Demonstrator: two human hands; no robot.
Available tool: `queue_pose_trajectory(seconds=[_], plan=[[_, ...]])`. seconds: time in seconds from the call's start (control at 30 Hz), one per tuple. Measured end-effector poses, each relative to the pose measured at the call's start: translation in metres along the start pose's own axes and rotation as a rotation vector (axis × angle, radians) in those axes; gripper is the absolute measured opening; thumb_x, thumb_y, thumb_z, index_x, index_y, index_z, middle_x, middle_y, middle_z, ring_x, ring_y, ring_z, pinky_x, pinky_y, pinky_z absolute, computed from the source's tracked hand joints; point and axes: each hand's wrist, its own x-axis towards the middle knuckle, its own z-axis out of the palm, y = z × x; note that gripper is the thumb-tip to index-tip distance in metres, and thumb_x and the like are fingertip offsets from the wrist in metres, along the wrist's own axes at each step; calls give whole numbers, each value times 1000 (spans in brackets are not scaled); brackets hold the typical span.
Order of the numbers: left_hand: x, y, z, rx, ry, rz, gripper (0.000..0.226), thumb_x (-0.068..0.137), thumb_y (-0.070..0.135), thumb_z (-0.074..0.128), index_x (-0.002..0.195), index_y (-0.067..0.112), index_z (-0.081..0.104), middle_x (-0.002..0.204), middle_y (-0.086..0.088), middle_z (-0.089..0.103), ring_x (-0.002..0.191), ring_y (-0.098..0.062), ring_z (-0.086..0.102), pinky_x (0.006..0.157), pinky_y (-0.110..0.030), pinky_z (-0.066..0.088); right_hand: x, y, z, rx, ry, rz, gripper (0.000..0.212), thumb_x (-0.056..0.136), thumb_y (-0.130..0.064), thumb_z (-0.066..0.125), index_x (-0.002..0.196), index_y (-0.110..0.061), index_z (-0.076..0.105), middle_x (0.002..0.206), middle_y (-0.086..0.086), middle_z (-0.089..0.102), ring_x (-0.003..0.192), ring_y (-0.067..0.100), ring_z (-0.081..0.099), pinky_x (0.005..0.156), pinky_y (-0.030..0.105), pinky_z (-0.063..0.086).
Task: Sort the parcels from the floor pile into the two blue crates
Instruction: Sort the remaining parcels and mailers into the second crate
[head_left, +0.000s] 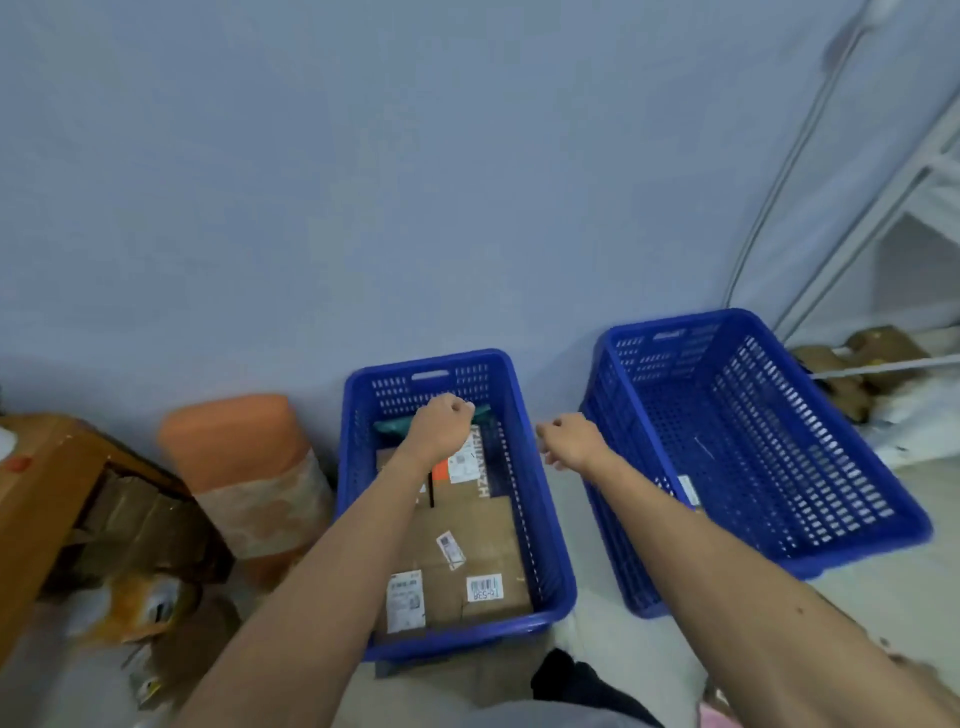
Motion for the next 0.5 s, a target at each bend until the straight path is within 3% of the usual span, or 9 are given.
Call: queue_pose_trajectory(seconds=[0.13, 0.3, 0.4, 0.5], plan=[[-25, 11, 9, 94, -104, 131, 22, 103, 33, 41, 90, 17, 50, 90, -5, 57, 81, -21, 53, 92, -42, 50, -47, 35, -12, 17, 120, 53, 37, 88, -35, 54, 91, -2, 68, 87, 13, 73, 85, 32, 70, 80, 48, 58], [-57, 31, 38, 116, -203, 227, 33, 102, 34, 45, 110, 11, 66, 115, -5, 68, 109, -28, 62, 98, -41, 48, -110, 89, -35, -1, 259, 138, 24, 81, -37, 51, 70, -17, 55, 67, 5, 60, 63, 23, 54, 64, 42, 51], [-79, 45, 68, 133, -278, 263, 29, 102, 34, 45, 107, 14, 64, 109, -2, 66, 102, -25, 61, 93, -38, 49, -147, 128, -49, 20, 321, 218, 30, 77, -39, 50, 67, -12, 58, 64, 7, 64, 61, 27, 58, 63, 37, 50], [-101, 61, 101, 156, -352, 335, 21, 103, 32, 43, 94, 17, 55, 91, -2, 57, 83, -22, 52, 77, -34, 42, -179, 166, -63, 65, 387, 275, 34, 83, -39, 52, 71, -10, 64, 79, 15, 73, 75, 32, 68, 76, 44, 56]])
